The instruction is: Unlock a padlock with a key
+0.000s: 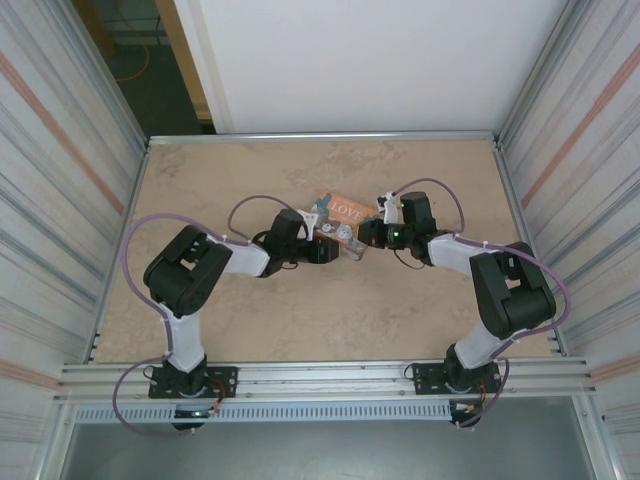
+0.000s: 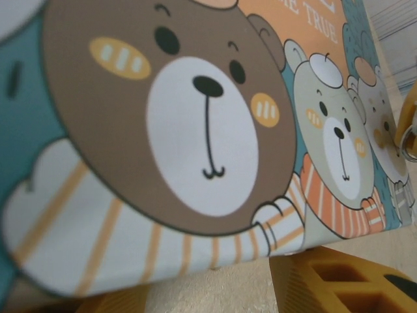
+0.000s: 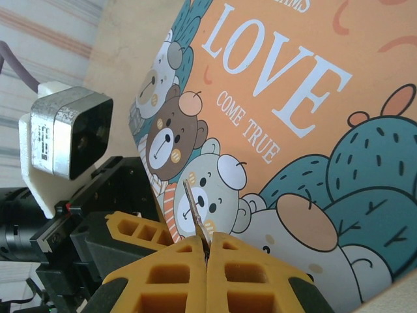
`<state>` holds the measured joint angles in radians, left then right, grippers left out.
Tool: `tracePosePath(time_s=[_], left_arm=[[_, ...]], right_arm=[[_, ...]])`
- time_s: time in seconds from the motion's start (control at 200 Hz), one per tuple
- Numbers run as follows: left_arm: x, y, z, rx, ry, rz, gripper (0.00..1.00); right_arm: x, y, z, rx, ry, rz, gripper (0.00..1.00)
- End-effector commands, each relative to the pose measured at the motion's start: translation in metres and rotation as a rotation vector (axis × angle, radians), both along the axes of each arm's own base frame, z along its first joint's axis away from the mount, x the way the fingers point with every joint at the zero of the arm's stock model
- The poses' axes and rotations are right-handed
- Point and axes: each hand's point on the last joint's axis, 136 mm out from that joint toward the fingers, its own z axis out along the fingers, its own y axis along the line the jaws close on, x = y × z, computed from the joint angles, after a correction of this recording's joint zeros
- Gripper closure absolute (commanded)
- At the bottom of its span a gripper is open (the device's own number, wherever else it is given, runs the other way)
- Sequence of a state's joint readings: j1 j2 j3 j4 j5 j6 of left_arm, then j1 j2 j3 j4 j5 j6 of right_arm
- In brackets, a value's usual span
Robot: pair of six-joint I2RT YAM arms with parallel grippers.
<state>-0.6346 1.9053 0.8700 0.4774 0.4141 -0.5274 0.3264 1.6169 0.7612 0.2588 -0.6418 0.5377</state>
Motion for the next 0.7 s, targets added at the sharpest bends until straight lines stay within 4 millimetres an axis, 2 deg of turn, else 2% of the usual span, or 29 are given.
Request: tracePosePath(time_s=[0.0, 0.696], left_arm=[[0.002, -0.006, -0.005, 0.005, -0.019, 0.006, 0.49], [0.014, -0.004, -0.009, 0.067, -0.043, 0.136, 0.57]], right_arm=[[-0.016, -0.002, -0.019, -0.049, 0.057, 0.016, 1.00], [-0.018, 0.004, -0.016, -0.055, 0.049, 0.027, 1.00]])
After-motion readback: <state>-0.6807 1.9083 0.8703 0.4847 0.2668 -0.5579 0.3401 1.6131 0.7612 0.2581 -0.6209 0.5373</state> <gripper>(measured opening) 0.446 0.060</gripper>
